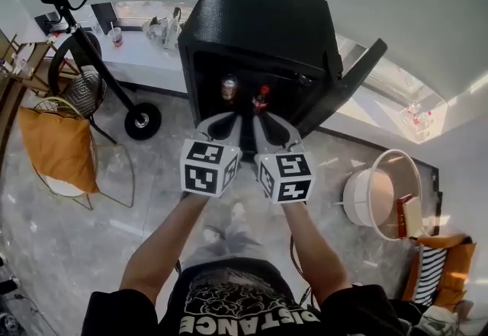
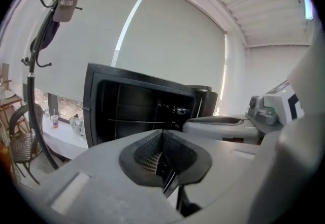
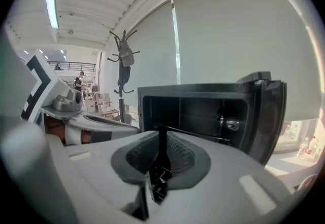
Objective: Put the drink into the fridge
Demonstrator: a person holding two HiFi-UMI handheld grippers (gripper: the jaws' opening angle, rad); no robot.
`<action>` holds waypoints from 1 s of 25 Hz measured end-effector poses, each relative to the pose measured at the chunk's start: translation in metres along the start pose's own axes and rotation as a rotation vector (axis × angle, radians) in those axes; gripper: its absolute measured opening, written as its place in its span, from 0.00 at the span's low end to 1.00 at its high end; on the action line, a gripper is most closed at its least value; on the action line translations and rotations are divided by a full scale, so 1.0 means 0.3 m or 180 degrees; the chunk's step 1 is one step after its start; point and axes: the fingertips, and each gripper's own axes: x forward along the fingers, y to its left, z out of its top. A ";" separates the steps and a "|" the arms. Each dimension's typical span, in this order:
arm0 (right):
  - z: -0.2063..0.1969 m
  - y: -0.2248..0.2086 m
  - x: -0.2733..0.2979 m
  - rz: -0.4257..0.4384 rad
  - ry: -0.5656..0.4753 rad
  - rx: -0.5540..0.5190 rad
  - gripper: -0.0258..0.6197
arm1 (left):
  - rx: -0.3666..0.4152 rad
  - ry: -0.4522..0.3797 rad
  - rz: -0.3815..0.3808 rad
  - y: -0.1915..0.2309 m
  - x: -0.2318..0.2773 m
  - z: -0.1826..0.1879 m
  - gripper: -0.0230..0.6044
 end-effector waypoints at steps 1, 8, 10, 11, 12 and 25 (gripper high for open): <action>0.012 0.017 -0.018 0.0030 0.0011 -0.0012 0.11 | 0.0015 -0.0008 0.0000 -0.011 -0.020 0.008 0.04; 0.062 0.104 -0.108 0.0222 0.0040 0.0007 0.04 | 0.0077 -0.0050 0.0030 -0.056 -0.126 0.040 0.04; 0.064 0.117 -0.122 0.0246 0.0055 -0.0018 0.04 | 0.0091 -0.0060 0.0024 -0.065 -0.142 0.044 0.04; 0.064 0.121 -0.128 0.0253 0.0060 -0.0029 0.04 | 0.0100 -0.0064 0.0017 -0.069 -0.147 0.045 0.04; 0.065 0.124 -0.136 0.0257 0.0062 -0.0039 0.04 | 0.0107 -0.0068 0.0006 -0.074 -0.151 0.046 0.04; 0.071 0.121 -0.177 0.0225 0.0022 -0.0039 0.04 | 0.0192 -0.0045 -0.0115 -0.127 -0.153 0.034 0.04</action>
